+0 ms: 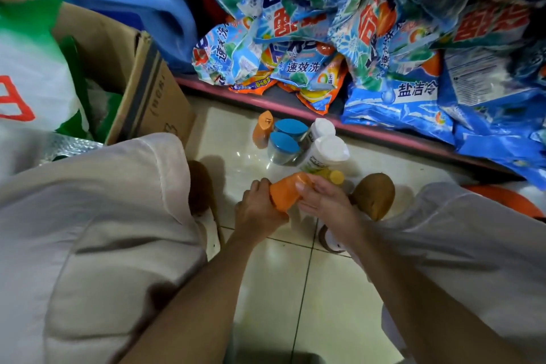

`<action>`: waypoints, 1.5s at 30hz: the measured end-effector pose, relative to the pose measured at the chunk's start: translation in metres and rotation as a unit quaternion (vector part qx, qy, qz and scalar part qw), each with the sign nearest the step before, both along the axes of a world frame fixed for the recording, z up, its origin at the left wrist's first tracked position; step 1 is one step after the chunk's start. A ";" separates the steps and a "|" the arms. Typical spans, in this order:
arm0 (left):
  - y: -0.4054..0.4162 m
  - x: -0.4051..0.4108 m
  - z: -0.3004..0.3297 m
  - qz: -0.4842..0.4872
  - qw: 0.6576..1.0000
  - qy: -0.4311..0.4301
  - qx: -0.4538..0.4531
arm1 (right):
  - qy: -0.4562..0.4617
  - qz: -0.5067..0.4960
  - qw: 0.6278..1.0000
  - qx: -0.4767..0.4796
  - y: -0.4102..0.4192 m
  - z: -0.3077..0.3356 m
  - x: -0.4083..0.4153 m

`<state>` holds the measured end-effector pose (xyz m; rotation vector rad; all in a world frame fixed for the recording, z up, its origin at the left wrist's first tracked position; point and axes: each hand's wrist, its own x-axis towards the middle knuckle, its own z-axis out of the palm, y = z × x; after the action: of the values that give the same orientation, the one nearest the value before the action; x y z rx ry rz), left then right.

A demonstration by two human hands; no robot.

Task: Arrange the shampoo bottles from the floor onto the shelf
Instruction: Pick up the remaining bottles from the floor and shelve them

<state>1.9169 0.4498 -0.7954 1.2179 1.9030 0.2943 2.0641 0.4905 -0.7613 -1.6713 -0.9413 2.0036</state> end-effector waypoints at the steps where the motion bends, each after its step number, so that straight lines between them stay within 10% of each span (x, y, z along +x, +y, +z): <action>1: -0.001 0.003 0.000 0.006 1.000 -0.012 -0.005 | -0.028 -0.021 0.999 0.003 0.000 -0.001 0.000; 8: -0.016 0.012 -0.007 0.101 0.989 -0.097 -0.049 | -0.405 -0.097 0.900 0.126 -0.001 -0.033 0.028; 24: -0.010 0.004 0.050 0.123 0.985 -0.109 -0.048 | -0.404 0.087 0.902 0.124 0.002 0.013 0.017; 35: 0.019 -0.018 0.214 0.101 0.971 -0.133 0.170 | -0.231 -0.016 0.932 0.280 0.021 0.226 0.004; 45: 0.087 -0.013 0.393 0.093 0.935 -0.136 0.313 | -0.209 -0.088 0.855 0.466 0.067 0.414 0.017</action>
<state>1.9037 0.5373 -0.4023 1.3027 1.7274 1.1806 2.0813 0.5574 -0.3474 -1.4973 -1.5075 0.7799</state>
